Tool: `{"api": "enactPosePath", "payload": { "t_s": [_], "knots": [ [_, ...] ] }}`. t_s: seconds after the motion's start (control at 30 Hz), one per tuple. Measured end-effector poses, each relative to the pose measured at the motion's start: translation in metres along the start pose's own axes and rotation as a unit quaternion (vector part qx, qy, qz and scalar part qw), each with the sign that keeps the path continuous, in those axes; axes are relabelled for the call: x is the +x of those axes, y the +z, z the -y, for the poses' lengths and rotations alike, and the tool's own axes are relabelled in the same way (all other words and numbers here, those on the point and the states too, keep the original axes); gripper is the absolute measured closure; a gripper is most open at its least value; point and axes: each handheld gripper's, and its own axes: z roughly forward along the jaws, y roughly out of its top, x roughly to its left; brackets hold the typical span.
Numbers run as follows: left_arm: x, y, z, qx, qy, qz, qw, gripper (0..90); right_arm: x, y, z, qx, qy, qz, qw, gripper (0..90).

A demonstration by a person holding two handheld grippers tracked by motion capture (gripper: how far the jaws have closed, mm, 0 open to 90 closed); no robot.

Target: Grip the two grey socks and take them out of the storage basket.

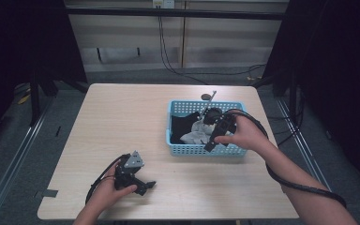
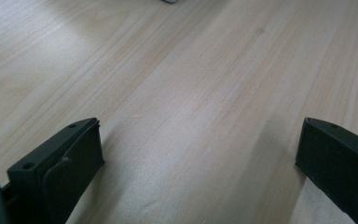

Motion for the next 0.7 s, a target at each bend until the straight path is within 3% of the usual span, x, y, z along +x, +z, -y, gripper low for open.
{"api": "enactPosePath", "payload": {
  "t_s": [0.37,0.5,0.7],
  "knots": [
    [0.0,0.0,0.0,-0.001,0.0,-0.001,1.0,0.0,-0.033,0.013,-0.014,0.008,0.045,0.025,0.9987,31.7],
    [0.0,0.0,0.0,-0.003,-0.001,0.0,1.0,0.0,-0.046,0.027,-0.017,0.0,0.065,0.011,0.9979,37.4],
    [0.0,0.0,0.0,-0.002,-0.001,0.0,1.0,0.0,-0.045,0.043,-0.023,0.004,0.052,0.007,0.9986,39.4]
  ]
}}
